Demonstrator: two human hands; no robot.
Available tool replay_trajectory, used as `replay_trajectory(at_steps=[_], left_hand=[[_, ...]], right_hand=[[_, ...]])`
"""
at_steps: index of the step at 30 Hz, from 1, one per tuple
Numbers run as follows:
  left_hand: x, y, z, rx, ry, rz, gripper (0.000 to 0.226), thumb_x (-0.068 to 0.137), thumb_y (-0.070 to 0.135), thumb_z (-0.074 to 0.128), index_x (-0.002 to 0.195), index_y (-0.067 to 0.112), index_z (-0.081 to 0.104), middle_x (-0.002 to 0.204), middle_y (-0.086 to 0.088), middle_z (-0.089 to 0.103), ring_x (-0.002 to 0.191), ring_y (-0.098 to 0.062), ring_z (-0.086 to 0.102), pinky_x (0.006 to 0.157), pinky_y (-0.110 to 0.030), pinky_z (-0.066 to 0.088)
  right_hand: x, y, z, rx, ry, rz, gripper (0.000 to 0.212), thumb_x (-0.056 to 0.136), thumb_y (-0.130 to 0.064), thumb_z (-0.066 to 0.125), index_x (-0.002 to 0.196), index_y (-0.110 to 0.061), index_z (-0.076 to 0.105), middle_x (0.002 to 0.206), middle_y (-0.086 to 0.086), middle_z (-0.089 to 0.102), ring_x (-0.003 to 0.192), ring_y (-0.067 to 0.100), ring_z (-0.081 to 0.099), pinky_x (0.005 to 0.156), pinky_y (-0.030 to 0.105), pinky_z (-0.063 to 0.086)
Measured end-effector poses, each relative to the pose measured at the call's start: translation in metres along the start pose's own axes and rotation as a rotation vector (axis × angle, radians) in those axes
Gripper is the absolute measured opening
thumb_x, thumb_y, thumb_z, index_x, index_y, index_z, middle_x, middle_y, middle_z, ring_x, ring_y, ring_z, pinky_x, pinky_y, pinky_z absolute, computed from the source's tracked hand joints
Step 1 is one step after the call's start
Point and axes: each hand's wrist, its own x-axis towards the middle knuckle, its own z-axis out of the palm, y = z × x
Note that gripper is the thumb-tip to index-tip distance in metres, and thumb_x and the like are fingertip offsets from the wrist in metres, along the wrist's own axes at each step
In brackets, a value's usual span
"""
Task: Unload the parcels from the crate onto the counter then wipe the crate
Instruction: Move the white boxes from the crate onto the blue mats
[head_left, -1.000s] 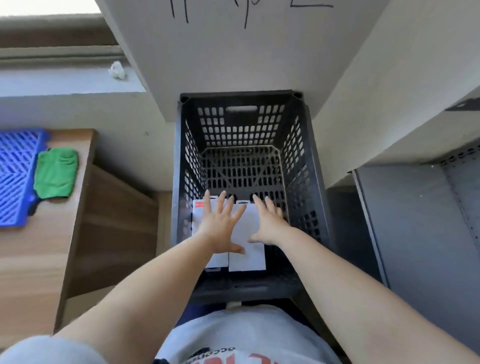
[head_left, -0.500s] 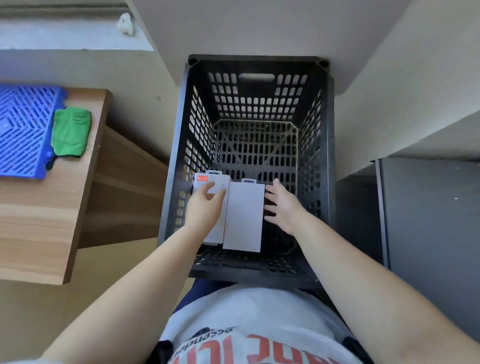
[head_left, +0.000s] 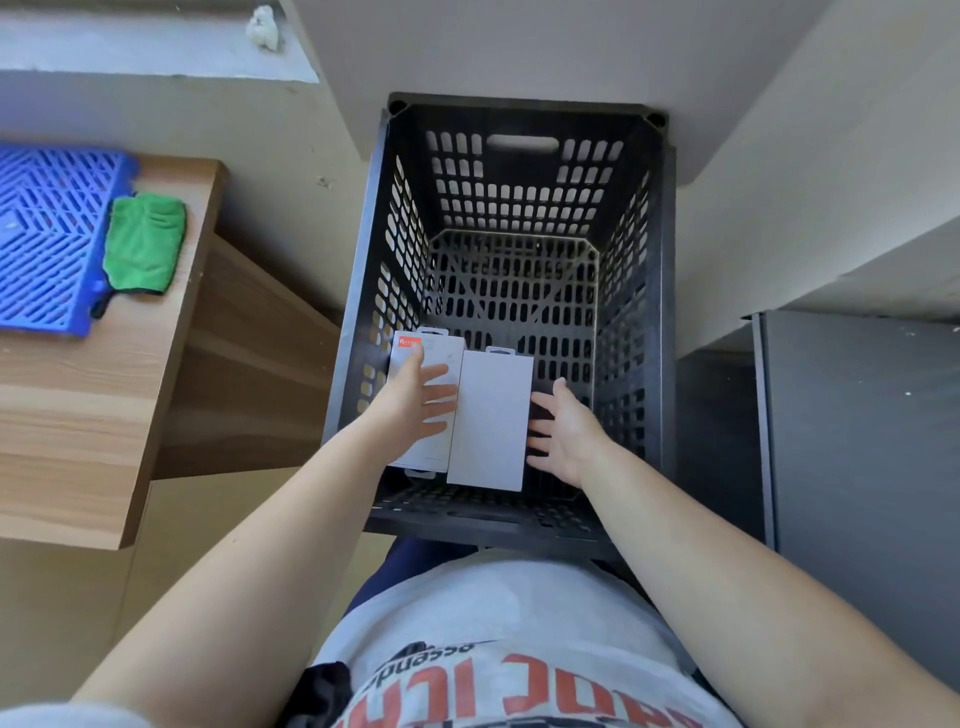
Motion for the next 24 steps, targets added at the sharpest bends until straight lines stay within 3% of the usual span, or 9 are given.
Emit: replay_trajectory(at_steps=[6, 11, 15, 21, 24], left_hand=[[0.001, -0.001, -0.005, 0.101, -0.091, 0.012, 0.072, 0.100, 0.063, 0.012, 0.148, 0.019, 0.041, 0.149, -0.012, 0.047, 0.138, -0.031, 0.043, 0.117, -0.049, 0.026], [0.007, -0.003, -0.003, 0.108, -0.047, 0.003, 0.072, 0.100, 0.064, 0.015, 0.144, 0.017, 0.047, 0.142, -0.018, 0.053, 0.131, -0.033, 0.050, 0.113, -0.047, 0.033], [0.007, -0.007, -0.006, 0.006, -0.095, -0.012, 0.073, 0.098, 0.066, 0.015, 0.147, 0.019, 0.043, 0.143, -0.020, 0.051, 0.133, -0.035, 0.047, 0.110, -0.049, 0.035], [0.007, -0.008, -0.011, -0.156, -0.130, -0.011, 0.076, 0.095, 0.071, 0.015, 0.145, 0.024, 0.048, 0.144, -0.012, 0.052, 0.132, -0.037, 0.047, 0.108, -0.055, 0.034], [0.007, -0.008, -0.015, -0.194, -0.123, -0.021, 0.076, 0.094, 0.072, 0.016, 0.143, 0.025, 0.050, 0.142, -0.011, 0.054, 0.130, -0.035, 0.048, 0.108, -0.057, 0.034]], right_hand=[[-0.004, -0.006, -0.002, 0.093, -0.031, -0.040, 0.073, 0.098, -0.067, 0.021, 0.146, -0.018, 0.044, 0.154, 0.016, 0.037, 0.140, 0.037, 0.037, 0.110, 0.053, 0.034], [-0.004, -0.013, -0.001, 0.228, -0.050, -0.145, 0.076, 0.097, -0.068, 0.022, 0.151, -0.016, 0.034, 0.155, 0.018, 0.034, 0.144, 0.035, 0.032, 0.118, 0.051, 0.026], [-0.002, -0.020, -0.004, 0.179, -0.013, -0.124, 0.072, 0.099, -0.066, 0.023, 0.152, -0.019, 0.032, 0.153, 0.015, 0.040, 0.140, 0.035, 0.037, 0.115, 0.055, 0.027], [-0.002, -0.019, 0.004, 0.101, -0.068, -0.093, 0.075, 0.098, -0.067, 0.023, 0.156, -0.020, 0.024, 0.162, 0.006, 0.024, 0.150, 0.029, 0.018, 0.120, 0.052, 0.016], [-0.003, -0.017, 0.009, 0.010, -0.037, -0.113, 0.071, 0.100, -0.063, 0.026, 0.150, -0.014, 0.038, 0.156, 0.003, 0.037, 0.145, 0.029, 0.029, 0.120, 0.051, 0.017]])
